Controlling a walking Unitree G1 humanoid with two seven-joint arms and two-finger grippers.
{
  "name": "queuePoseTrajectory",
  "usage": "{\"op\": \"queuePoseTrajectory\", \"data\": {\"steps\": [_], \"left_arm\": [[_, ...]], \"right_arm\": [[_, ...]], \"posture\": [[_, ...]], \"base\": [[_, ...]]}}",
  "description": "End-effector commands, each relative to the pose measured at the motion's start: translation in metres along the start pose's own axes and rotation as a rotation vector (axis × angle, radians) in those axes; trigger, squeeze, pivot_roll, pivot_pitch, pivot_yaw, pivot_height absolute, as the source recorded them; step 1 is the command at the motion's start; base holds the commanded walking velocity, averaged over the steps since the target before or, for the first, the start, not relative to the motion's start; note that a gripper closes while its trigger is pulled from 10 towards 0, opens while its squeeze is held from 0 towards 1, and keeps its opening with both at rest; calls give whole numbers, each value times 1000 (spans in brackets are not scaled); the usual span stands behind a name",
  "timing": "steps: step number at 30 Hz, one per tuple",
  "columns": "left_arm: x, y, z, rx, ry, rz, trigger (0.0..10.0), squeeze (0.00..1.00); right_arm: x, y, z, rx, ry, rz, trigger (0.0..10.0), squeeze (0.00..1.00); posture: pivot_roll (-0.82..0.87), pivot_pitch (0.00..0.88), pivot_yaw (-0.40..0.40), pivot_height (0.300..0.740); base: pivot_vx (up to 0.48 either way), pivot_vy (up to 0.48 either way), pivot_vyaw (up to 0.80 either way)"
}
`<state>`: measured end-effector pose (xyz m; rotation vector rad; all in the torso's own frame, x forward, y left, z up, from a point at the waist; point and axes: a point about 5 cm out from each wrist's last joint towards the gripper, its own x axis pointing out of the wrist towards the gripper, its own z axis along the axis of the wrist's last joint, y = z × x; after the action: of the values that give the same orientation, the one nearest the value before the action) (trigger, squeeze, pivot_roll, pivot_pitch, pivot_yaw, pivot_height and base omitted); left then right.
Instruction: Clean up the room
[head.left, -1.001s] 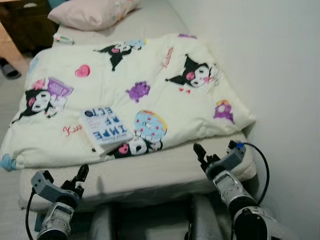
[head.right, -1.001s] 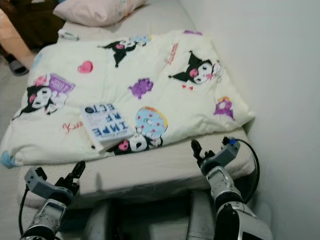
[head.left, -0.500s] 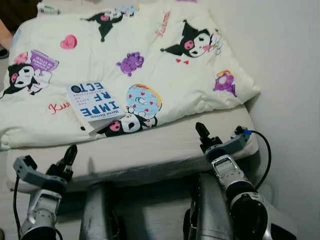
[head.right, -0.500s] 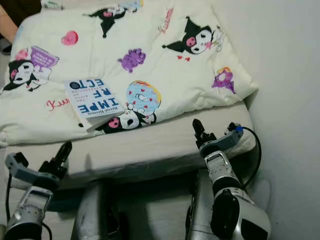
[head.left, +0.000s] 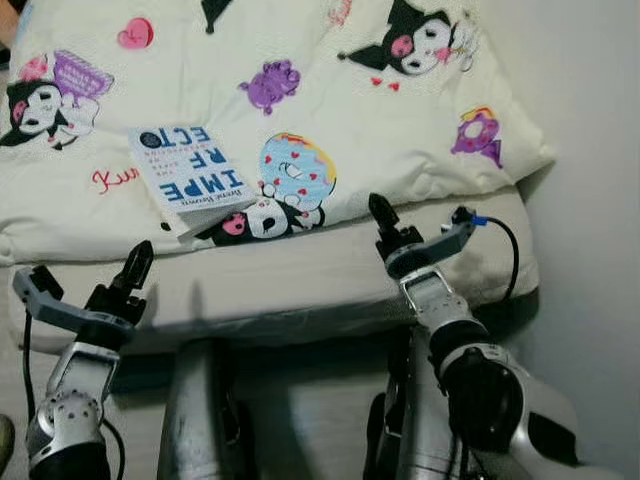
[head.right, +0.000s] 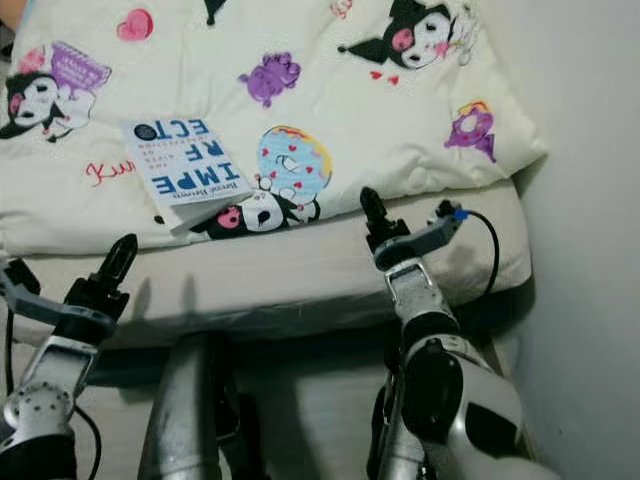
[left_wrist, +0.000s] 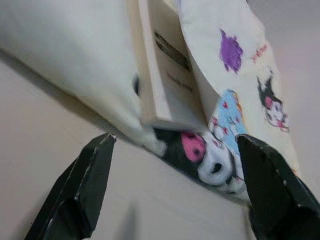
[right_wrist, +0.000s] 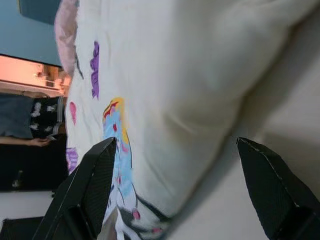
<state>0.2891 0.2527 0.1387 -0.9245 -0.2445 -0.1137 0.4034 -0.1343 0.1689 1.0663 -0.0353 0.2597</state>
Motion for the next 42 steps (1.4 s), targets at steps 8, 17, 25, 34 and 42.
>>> {"op": "queuePoseTrajectory", "data": {"steps": [8, 17, 25, 34, 42], "left_arm": [[-20, -8, 4, -24, 8, 33, 10000, 0], [-36, -29, 26, 4, 10, 32, 10000, 0], [-42, -40, 30, 1, 15, 33, 10000, 0], [-45, -52, 29, -16, 26, 24, 10000, 0], [-46, -55, 25, -40, 39, 34, 10000, 0]], "right_arm": [[0, -7, 0, -10, -14, -139, 10000, 0], [5, 0, 33, 17, -122, -147, 10000, 0], [12, 17, 41, 66, -155, -22, 10000, 0], [16, 27, 54, 66, -208, 17, 0, 0], [9, 20, 83, 27, -298, -3, 0, 0]], "posture": [[252, 604, 11, 526], [370, 647, 39, 526], [397, 676, 56, 526], [411, 685, 68, 526], [360, 663, 40, 526]], "base": [[0, 0, 0], [0, 0, 0], [0, 0, 0], [0, 0, 0], [0, 0, 0]]}}
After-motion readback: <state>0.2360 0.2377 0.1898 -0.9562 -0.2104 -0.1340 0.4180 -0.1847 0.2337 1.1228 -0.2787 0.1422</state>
